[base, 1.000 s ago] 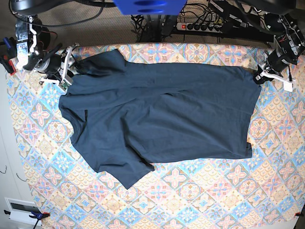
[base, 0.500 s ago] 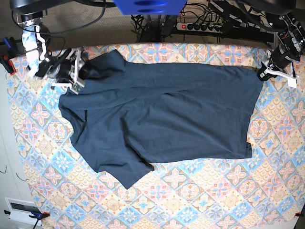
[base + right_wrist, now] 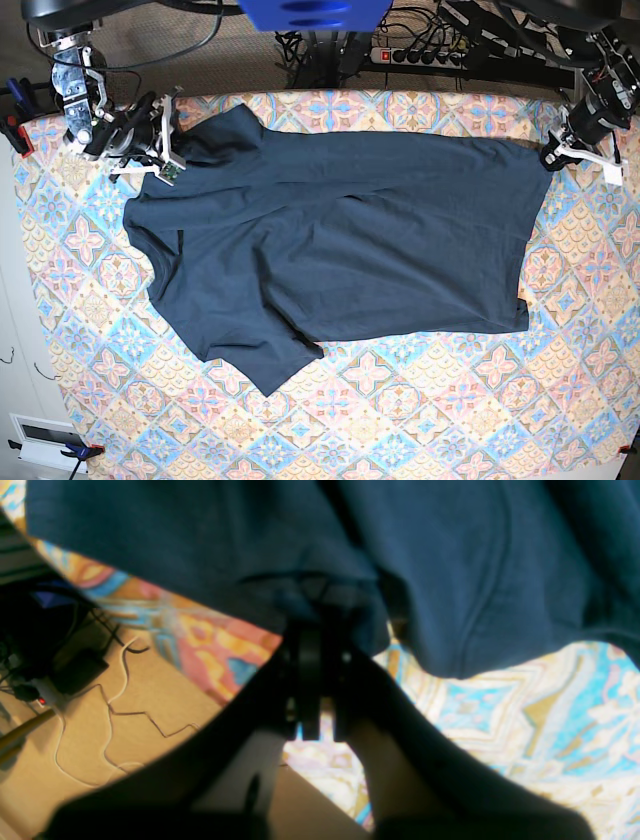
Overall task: Layout the t-shirt on the table in an organized manner, then fold the t-shirt properly
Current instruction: 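Hold the shirt with both grippers and tug the corners apart, then release and regrasp the collar edge with the right gripper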
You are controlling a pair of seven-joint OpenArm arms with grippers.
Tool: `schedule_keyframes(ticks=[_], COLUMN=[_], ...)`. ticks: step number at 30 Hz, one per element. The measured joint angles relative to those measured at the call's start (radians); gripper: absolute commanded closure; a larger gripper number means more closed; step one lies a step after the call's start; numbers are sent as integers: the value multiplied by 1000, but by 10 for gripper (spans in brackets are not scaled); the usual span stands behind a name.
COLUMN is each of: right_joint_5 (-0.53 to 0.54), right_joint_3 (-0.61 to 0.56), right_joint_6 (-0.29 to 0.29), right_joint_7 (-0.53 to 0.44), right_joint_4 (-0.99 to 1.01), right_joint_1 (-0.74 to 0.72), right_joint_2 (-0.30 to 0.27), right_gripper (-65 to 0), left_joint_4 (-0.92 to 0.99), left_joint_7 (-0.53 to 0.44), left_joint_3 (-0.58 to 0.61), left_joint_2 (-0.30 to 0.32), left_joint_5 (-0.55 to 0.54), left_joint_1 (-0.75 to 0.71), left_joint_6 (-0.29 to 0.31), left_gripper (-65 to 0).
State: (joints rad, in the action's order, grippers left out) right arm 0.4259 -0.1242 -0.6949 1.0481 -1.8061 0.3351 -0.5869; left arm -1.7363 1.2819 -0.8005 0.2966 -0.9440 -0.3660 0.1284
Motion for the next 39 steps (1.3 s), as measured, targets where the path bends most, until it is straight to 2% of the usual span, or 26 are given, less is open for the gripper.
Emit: schedule_keyframes(ticks=[6,9,14,20,27,39], right_joint_5=[113,185,286,301,308,308], right_joint_3=[80,106,114,112,111,109], right_joint_6=[-1,-4,-1,0,0,0], right_joint_7=[3,3,-8,-47,-53,-53], right_joint_4=[-87,-94,-99,-140,-151,-154], right_joint_1=[124,148,171,233,284,282], right_joint_2=[-10,-61,-117,-161,-164,-164], right_gripper=[-36,-36,-36,-36,-37,-37], left_joint_4=[0,0,0,0,0,-3], left_joint_7=[-1,0,0,0,-7,-6], left_joint_3=[0,0,0,0,-1,-58], left_joint_2=[0,0,0,0,34,33], left_joint_5=[0,0,0,0,-3,-11], left_joint_1=[0,-3,-3,-6,-69,-174], left_joint_6=[0,0,0,0,0,1], left_gripper=[0,0,0,0,0,0])
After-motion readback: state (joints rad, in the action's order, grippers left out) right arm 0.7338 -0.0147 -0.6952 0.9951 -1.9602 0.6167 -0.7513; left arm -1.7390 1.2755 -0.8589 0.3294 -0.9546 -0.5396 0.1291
